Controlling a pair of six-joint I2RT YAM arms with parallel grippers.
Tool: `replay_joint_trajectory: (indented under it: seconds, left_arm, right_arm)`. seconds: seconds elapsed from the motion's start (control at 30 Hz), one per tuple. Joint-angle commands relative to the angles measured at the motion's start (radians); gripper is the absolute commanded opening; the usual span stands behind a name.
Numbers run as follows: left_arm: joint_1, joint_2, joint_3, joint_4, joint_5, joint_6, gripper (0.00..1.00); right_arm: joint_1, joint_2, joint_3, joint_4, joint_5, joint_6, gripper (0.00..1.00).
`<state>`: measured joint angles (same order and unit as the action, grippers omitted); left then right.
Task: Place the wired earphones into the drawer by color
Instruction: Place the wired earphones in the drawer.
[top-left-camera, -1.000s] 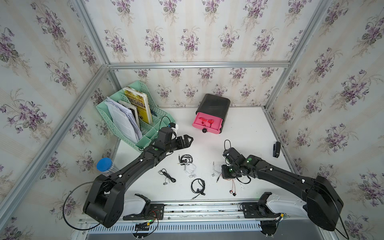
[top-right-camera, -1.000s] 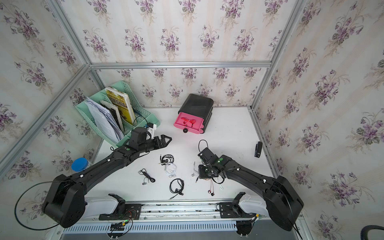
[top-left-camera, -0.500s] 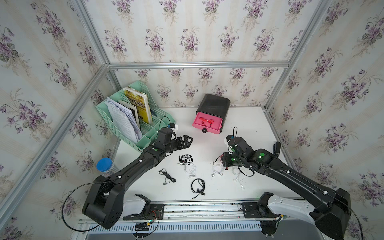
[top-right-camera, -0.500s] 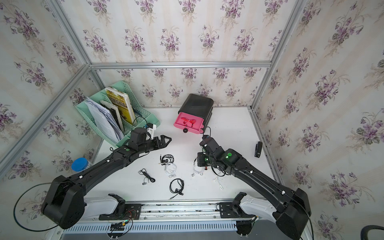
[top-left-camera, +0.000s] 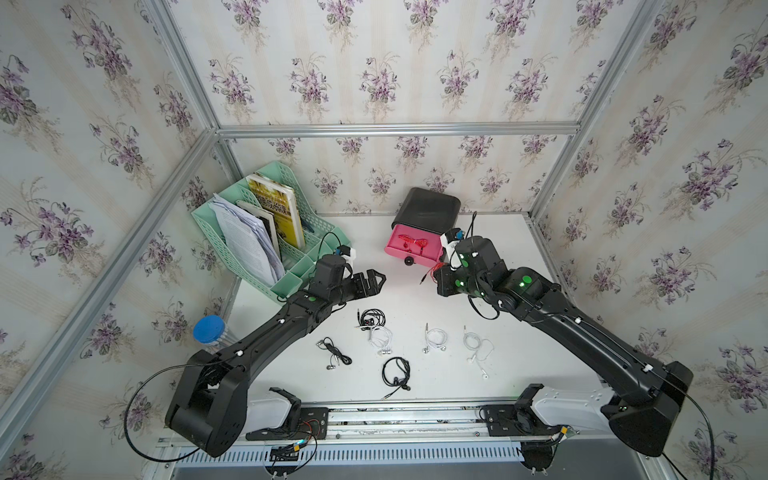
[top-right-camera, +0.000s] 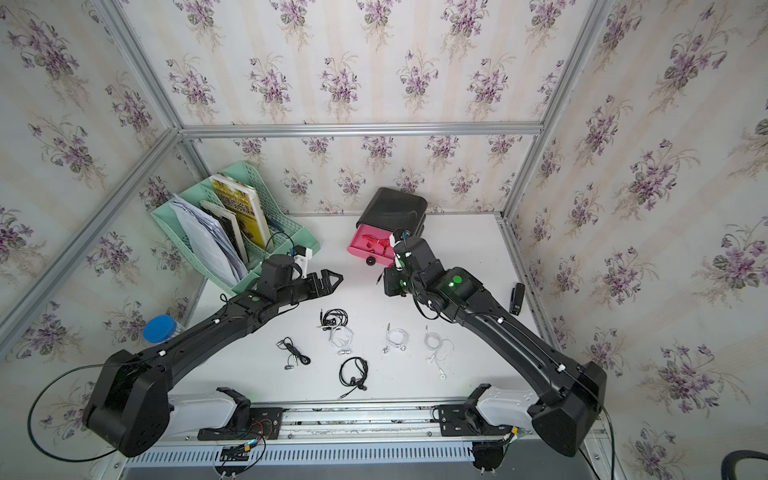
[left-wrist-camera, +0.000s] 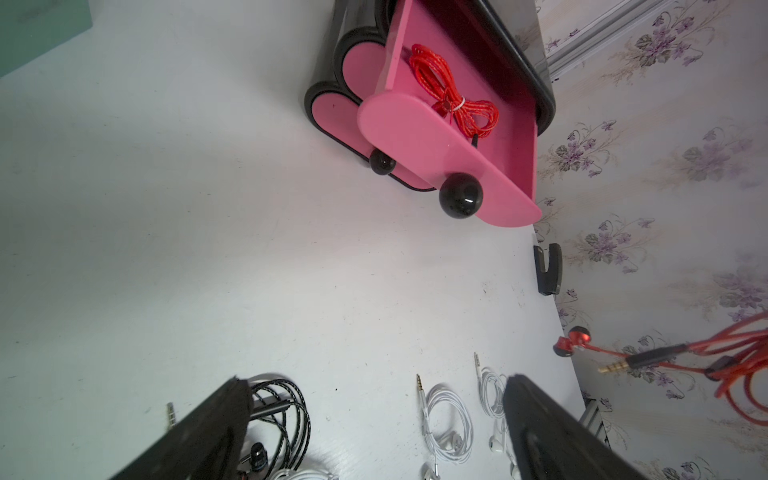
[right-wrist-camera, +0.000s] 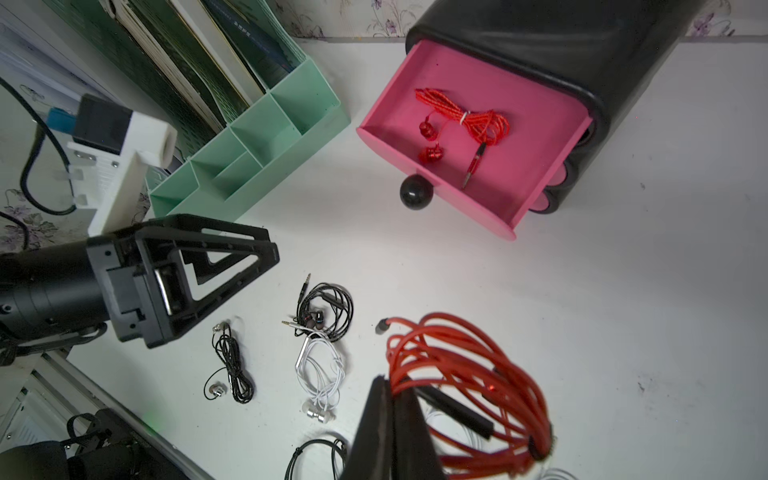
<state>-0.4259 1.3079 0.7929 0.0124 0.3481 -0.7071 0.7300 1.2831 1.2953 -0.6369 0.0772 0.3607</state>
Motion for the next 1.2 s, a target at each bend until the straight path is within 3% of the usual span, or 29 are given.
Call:
replay_joint_trajectory:
  seconds: [0.0, 0.73, 1.17]
  left_arm:
    - [0.0, 0.01, 0.014, 0.004, -0.017, -0.016, 0.99]
    - [0.001, -0.005, 0.015, -0.001, -0.003, -0.023, 0.99]
    - [0.001, -0.005, 0.013, -0.003, -0.006, -0.022, 0.99]
  right_arm:
    - [-0.013, 0.039, 0.059, 0.052, 0.008, -0.071, 0.0]
    - [-0.172, 0.348, 0.344, 0.226, -0.132, -0.19, 0.0]
    - [-0.22, 0.436, 0.352, 0.245, -0.172, -0.193, 0.0]
